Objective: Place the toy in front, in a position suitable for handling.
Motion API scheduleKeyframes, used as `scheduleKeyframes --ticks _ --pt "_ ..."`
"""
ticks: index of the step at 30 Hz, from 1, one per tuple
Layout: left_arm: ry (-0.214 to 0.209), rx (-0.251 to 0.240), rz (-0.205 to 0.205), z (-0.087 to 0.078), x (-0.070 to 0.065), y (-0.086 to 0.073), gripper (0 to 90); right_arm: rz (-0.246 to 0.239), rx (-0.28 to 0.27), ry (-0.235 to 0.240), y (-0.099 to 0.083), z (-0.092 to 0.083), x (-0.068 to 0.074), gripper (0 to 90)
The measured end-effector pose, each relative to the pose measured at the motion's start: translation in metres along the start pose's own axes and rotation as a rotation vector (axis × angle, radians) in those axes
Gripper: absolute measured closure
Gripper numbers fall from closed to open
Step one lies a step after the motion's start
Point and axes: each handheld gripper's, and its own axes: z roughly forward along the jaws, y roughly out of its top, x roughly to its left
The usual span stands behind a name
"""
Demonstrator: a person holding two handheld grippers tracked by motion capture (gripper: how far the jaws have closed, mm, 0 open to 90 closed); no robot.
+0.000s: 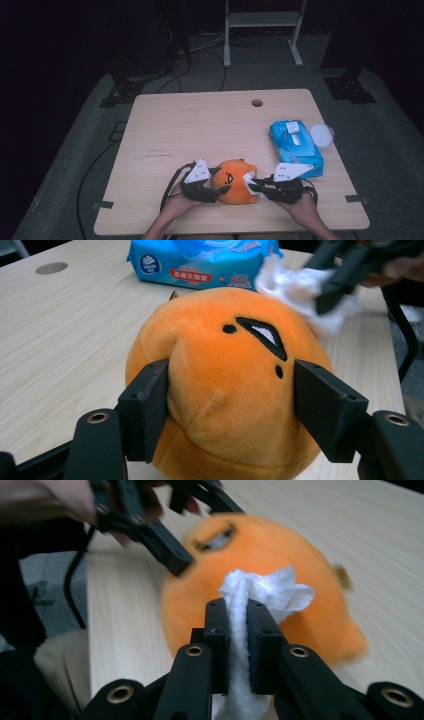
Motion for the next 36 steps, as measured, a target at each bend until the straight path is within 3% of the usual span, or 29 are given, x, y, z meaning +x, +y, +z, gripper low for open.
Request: scheduleKeyframes --ticks 1,3,7,12,16,21,24,26,31,36 --pt "0.001 0.000 -0.001 0.001 0.000 0.001 32.1 -0.025 -0.013 0.005 0.008 0.005 0.002 80.6" --pt "-0.009 0.012 -0.008 0.001 0.001 0.002 28.3 -0.027 -0.019 0.003 0.012 0.010 -0.002 80.7" --pt "-0.054 0.048 0.012 0.001 0.001 0.000 19.2 -0.003 -0.049 -0.037 0.015 0.011 -0.016 80.7" --pt "-0.044 0.041 0.021 0.001 0.002 0.002 33.4 0.038 -0.037 -0.084 0.005 0.002 -0.033 80.7" --pt "-0.034 0.042 0.025 0.003 0.001 0.003 36.2 0.041 -0.010 -0.092 -0.004 -0.004 -0.031 80.7" --pt "-0.024 0.037 0.019 0.006 0.001 0.005 37.8 0.007 0.010 -0.064 -0.007 -0.007 -0.012 80.7" --pt "-0.019 0.037 0.022 0.009 0.000 0.007 38.4 -0.066 0.008 -0.026 0.006 0.006 0.007 80.7" --pt "-0.021 0.039 0.024 0.010 -0.001 0.007 38.5 -0.076 -0.009 -0.011 0.014 0.012 0.010 80.7" --pt "-0.021 0.043 0.026 0.009 0.001 0.006 38.4 -0.098 -0.039 -0.016 0.029 0.021 0.007 80.8" --pt "-0.029 0.051 0.007 0.006 0.006 0.002 37.8 -0.059 -0.046 -0.082 0.024 0.013 -0.010 80.7"
